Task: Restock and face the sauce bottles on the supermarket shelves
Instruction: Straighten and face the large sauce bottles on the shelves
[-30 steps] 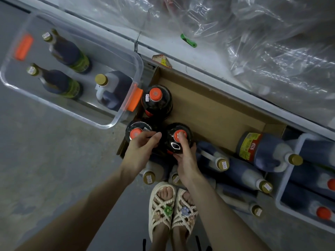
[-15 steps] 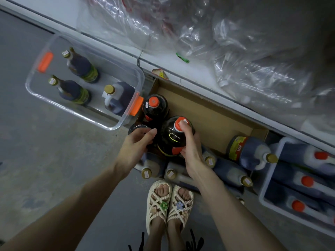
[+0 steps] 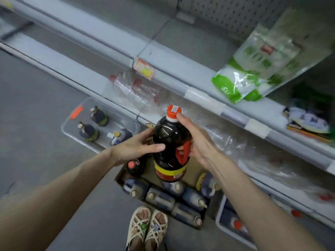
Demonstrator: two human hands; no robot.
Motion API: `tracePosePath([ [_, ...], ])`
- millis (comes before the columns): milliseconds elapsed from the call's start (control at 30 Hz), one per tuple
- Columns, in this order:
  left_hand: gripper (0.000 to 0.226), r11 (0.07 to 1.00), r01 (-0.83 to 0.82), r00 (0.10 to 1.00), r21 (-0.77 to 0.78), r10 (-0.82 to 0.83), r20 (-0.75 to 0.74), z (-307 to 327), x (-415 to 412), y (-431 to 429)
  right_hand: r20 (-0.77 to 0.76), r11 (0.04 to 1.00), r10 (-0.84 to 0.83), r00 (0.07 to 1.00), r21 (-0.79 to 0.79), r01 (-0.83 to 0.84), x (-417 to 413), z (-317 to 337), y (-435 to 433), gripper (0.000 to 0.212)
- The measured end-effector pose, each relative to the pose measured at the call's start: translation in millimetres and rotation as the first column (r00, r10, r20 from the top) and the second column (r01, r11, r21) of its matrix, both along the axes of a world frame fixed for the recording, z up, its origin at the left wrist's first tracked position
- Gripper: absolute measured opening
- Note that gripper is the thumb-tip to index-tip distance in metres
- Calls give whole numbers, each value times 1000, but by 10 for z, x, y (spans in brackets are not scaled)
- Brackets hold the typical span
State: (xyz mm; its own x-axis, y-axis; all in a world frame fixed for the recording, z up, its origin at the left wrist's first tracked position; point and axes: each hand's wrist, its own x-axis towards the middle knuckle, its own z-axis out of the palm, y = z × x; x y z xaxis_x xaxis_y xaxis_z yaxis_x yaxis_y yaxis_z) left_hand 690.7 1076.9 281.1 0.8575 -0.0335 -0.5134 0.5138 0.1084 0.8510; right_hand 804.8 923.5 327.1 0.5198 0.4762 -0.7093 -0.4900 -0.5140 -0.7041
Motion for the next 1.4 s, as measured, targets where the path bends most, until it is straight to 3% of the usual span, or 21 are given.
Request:
tracePosePath([
  [67, 60, 999, 3, 998, -33, -2, 56, 484, 65, -15, 37, 998, 41, 998, 48, -43, 73, 600, 0, 74],
  [200, 80, 1000, -5, 973, -2, 5, 230, 1583, 271, -6, 137, 981, 70, 988, 168, -93, 203, 1800, -3, 57],
  [333, 93, 991, -131, 913, -7, 124, 388, 2463, 427, 37, 256, 966, 83, 963, 215, -141, 280, 2767, -1, 67],
  [467, 67, 974, -199, 865, 107, 123, 487, 3246, 541, 92, 374, 955, 36, 927, 261, -143, 340, 3478, 24, 87],
  [567, 62, 954, -220, 853, 202, 88, 514, 3728, 635, 207, 480, 946, 0, 877, 285, -156, 401, 3860, 105, 77],
  [667, 71, 938, -222, 845, 267, 48, 533, 4005, 753, 358, 560, 942, -54, 827, 302, -143, 484, 4085, 225, 70],
  [800, 54, 922, -253, 822, 294, 45, 567, 4193, 947, 615, 619, 941, -142, 772, 327, -89, 622, 4225, 504, 47],
  [967, 58, 911, -283, 791, 299, 45, 610, 4325, 1244, 1117, 667, 899, -327, 670, 438, 3, 785, 4276, 1017, 32],
  [1200, 59, 926, -262, 739, 272, 11, 674, 4387, 1721, 1783, 704, 845, -507, 497, 520, 125, 1079, 4255, 1702, 56],
  [1300, 60, 934, -262, 724, 243, 23, 689, 4329, 1925, 1991, 721, 848, -503, 477, 519, 111, 1241, 4251, 1927, 26],
  [1400, 66, 938, -258, 724, 233, 28, 689, 4263, 2078, 2128, 717, 844, -513, 472, 522, 124, 1353, 4254, 2095, 14],
])
